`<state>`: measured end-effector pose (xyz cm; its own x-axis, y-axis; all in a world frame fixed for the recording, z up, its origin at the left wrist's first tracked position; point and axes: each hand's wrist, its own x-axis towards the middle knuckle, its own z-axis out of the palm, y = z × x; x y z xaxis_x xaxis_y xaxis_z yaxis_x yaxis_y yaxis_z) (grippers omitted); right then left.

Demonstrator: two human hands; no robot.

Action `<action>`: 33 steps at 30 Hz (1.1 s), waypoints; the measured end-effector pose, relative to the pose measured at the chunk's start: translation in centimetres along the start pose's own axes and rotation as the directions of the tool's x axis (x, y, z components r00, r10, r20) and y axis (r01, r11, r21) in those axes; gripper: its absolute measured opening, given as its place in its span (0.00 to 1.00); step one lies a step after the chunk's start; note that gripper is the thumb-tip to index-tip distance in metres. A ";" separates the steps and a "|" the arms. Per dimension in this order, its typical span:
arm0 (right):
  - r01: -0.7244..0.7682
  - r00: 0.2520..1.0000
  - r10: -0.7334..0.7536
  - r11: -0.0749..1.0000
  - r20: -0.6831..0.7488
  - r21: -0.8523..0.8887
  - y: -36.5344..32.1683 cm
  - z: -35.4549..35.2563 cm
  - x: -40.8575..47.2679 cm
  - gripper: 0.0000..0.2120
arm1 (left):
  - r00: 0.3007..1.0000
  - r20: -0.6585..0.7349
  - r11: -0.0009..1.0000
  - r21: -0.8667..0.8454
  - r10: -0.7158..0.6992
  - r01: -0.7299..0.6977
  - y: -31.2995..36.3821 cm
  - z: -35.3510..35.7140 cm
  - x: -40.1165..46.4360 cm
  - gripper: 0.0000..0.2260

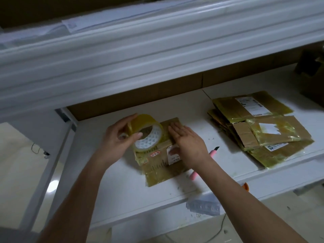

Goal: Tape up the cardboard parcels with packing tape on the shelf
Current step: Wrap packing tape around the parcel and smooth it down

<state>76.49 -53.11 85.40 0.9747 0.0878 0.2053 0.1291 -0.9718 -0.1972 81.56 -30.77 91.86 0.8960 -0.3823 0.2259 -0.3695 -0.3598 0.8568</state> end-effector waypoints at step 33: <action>0.065 0.996 -0.058 0.991 0.062 -0.117 -2.7 -0.4 0.7 0.41 | 0.970 0.018 0.969 0.058 -0.241 0.240 -4.9 -5.3 -5.2 0.13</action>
<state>76.75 -50.51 86.44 0.9751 0.1575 0.1561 0.1700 -0.9829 -0.0702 80.02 -22.54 88.97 0.9541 -0.2994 0.0044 -0.1575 -0.4894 0.8577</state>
